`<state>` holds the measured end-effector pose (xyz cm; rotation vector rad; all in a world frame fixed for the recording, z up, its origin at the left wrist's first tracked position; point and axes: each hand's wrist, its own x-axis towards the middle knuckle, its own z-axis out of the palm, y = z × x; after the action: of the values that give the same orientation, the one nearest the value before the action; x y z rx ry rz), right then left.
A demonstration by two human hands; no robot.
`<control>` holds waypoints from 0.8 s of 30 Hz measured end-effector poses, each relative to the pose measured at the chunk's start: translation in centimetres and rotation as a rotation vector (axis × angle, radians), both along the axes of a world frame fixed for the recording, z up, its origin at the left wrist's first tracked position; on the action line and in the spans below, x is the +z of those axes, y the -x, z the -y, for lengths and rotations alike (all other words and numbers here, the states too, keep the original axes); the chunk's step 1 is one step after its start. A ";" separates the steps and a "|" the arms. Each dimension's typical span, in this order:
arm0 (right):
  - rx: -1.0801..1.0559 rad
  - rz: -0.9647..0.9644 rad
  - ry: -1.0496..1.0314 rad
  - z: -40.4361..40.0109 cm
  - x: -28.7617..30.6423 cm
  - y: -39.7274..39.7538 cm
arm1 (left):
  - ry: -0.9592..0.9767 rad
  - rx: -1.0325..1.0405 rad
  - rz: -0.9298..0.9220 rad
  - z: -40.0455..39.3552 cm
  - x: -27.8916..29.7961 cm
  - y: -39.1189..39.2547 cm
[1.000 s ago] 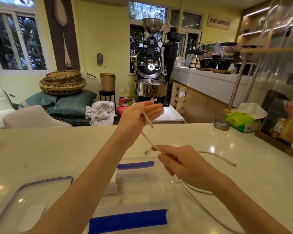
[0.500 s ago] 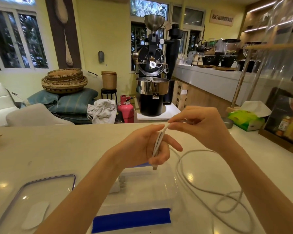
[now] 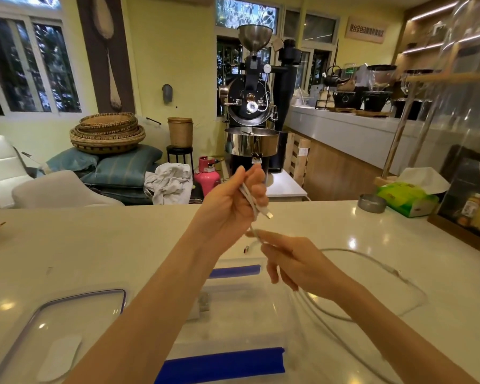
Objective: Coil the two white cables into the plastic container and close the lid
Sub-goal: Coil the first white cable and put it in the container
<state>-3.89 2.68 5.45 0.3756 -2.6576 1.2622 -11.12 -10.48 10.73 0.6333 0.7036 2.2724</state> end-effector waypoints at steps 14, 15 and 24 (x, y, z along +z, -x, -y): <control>-0.115 -0.278 -0.635 -0.6 4.9 -3.6 | 0.787 0.332 -0.715 -0.7 -2.9 0.7; -0.099 -0.334 -0.621 -0.8 5.5 -3.4 | 0.814 0.291 -0.764 -0.6 -2.8 0.3; 0.077 -0.284 0.176 -2.2 7.0 -0.4 | 0.398 -0.336 -0.438 0.2 -2.5 -2.4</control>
<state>-3.48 4.92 12.44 0.5865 -2.2972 1.3410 -8.67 -10.70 8.27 0.9779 1.1275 1.6353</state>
